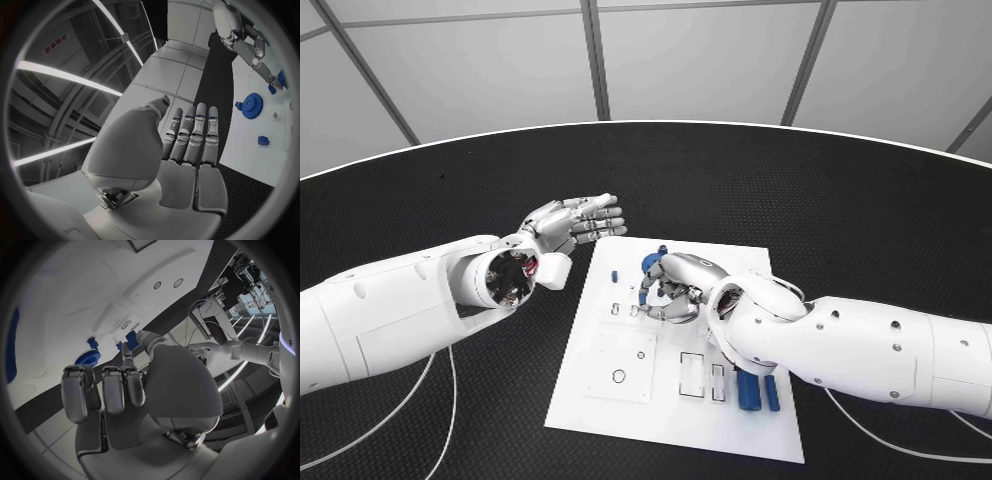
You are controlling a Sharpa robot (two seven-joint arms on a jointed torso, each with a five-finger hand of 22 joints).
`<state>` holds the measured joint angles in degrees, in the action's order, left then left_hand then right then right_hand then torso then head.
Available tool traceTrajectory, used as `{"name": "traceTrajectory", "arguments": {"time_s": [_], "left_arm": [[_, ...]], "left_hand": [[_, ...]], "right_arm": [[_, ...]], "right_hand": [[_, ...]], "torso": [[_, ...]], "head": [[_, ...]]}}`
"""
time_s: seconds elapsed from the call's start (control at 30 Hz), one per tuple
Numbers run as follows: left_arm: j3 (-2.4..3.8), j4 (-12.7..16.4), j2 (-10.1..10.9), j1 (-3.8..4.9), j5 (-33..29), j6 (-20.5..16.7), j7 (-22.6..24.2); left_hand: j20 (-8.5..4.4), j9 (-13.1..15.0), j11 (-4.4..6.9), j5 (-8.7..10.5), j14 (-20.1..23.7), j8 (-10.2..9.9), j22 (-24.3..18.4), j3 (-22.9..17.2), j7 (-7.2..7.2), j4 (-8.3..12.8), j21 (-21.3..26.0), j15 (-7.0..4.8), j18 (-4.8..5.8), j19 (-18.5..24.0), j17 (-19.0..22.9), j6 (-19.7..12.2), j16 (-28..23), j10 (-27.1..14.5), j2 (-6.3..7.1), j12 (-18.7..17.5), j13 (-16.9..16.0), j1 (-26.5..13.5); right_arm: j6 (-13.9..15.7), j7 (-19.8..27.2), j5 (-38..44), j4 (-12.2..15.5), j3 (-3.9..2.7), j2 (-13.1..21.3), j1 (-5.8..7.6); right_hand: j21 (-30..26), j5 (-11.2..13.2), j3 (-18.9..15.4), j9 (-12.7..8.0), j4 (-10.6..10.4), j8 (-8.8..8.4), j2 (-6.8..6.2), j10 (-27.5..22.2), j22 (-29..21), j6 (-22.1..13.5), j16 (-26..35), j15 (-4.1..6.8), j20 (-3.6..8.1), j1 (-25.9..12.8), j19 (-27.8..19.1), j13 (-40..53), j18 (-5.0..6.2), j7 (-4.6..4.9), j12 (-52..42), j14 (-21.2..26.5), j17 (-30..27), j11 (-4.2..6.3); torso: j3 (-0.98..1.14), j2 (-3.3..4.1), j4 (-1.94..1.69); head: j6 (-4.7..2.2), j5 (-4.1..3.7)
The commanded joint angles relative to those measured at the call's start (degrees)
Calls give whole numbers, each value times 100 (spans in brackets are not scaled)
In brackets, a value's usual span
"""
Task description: Assemble the parts on the task board
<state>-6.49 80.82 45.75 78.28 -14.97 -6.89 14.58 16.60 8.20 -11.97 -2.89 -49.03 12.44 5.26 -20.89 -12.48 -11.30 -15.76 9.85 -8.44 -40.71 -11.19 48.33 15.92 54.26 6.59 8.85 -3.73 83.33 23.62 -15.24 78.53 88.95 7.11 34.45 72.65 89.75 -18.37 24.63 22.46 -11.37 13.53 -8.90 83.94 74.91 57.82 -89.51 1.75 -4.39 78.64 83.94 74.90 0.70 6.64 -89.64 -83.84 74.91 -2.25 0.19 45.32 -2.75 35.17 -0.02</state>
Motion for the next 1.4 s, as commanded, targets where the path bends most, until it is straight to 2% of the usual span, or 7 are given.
{"name": "traceTrajectory", "arguments": {"time_s": [0.03, 0.27, 0.6, 1.17, 1.4], "left_arm": [[0, -1, 2, 0, 0, -1, -1], [0, 4, 11, 0, 0, -1, -3], [0, 15, 29, 1, 0, 10, -24], [0, 29, 49, 1, 1, 16, -34], [0, 32, 52, 1, 1, 20, -37]], "left_hand": [[2, -6, -4, 0, 45, -34, -5, -38, -280, 2, 35, 11, -58, -56, -9, -34, -33, 19, 27, -20, 1, -11], [2, -6, -4, 0, 45, -34, -5, -38, -280, 2, 35, 11, -58, -56, -9, -34, -33, 19, 27, -20, 1, -11], [2, -6, -4, 0, 45, -34, -5, -38, -280, 2, 35, 11, -58, -56, -9, -34, -33, 19, 27, -20, 1, -11], [2, -6, -4, 0, 45, -34, -5, -38, -280, 2, 35, 11, -58, -56, -9, -34, -33, 19, 27, -20, 1, -11], [2, -6, -4, 0, 45, -34, -5, -38, -280, 2, 35, 11, -58, -56, -9, -34, -33, 19, 27, -20, 1, -11]], "right_arm": [[-58, -26, 10, -44, 8, -33, -17], [-119, -53, 217, -81, 20, -50, -52], [-150, -100, 339, -101, 23, -88, -83], [-172, -140, 351, -210, 23, -158, -135], [-196, -153, 351, -229, 23, -156, -145]], "right_hand": [[-22, -25, 42, 21, -2, 19, 50, 606, 1415, -17, -7, 24, 36, -13, 564, 1510, -49, 5, -36, -584, 1353, 21], [-24, -34, 51, 24, 8, 20, 42, 606, 1412, -23, -6, 23, 35, -26, 563, 1510, -48, 8, -36, -584, 1352, 19], [-27, -37, 56, 28, 17, 23, 29, 606, 1406, -26, -5, 21, 34, -41, 560, 1510, -47, 10, -36, -583, 1348, 16], [-29, -35, 61, 32, 25, 24, 18, 606, 1401, -30, -4, 20, 32, -55, 558, 1510, -46, 13, -36, -582, 1343, 14], [-29, -35, 61, 32, 25, 24, 18, 606, 1401, -30, -4, 20, 32, -55, 558, 1510, -46, 13, -36, -582, 1343, 14]], "torso": [[5, -2, 6], [12, 3, 6], [2, 5, 11], [18, 6, 18], [13, 2, 15]], "head": [[16, 10], [25, 11], [56, 20], [80, 24], [91, 17]]}}
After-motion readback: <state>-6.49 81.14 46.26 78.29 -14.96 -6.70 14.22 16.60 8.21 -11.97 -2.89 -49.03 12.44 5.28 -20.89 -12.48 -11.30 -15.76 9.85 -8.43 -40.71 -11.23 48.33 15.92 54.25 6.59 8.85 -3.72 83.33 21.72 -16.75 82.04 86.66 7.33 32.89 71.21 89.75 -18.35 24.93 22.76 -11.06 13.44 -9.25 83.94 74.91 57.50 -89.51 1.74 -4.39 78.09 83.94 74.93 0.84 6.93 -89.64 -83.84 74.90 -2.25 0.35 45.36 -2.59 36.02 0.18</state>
